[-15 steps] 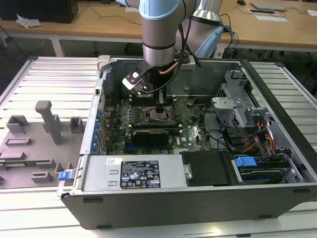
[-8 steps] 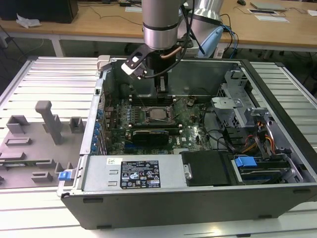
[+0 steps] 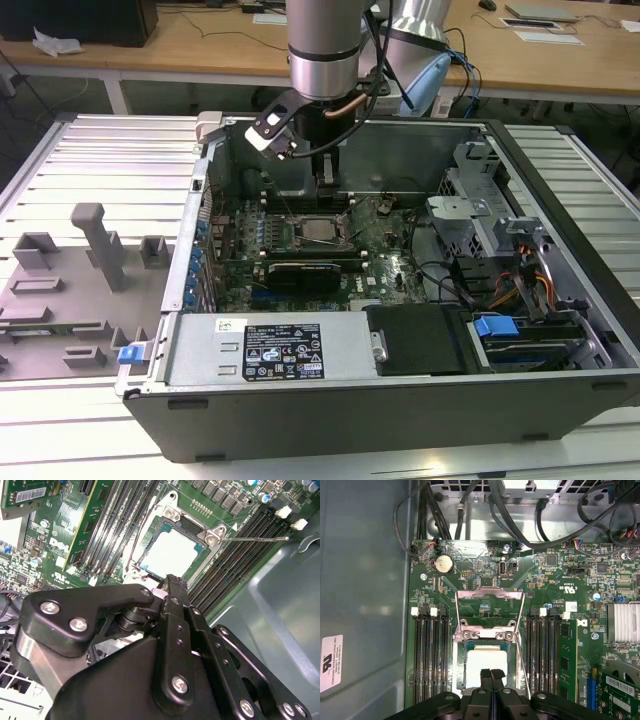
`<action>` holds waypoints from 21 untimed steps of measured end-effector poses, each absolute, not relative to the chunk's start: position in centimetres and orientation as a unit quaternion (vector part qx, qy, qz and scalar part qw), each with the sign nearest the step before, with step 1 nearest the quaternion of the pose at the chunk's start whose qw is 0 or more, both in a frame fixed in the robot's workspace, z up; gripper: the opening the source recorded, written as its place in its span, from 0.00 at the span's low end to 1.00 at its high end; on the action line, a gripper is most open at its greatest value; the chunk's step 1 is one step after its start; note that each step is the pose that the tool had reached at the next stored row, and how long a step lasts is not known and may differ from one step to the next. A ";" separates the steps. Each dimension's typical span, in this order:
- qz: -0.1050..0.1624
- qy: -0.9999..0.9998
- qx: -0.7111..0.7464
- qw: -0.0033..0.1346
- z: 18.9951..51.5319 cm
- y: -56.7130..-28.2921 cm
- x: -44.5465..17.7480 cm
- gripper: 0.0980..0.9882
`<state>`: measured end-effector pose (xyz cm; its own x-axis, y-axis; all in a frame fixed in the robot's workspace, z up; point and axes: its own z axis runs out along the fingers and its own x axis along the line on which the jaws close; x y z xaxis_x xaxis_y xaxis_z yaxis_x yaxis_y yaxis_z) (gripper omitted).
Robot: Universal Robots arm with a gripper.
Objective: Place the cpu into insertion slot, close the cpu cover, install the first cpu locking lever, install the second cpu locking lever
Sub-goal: 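Close the cpu cover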
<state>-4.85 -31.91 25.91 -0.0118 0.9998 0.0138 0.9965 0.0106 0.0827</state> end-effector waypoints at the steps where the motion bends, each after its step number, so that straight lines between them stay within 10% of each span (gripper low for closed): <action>1: 0.034 0.710 0.703 0.024 25.9 -31.9 -4.9 0.01; 21: 0.034 0.710 0.703 0.023 26.6 -31.9 -1.1 0.01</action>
<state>-1.06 -31.91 26.59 -0.0118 0.9998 0.0139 0.9967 0.0106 0.0806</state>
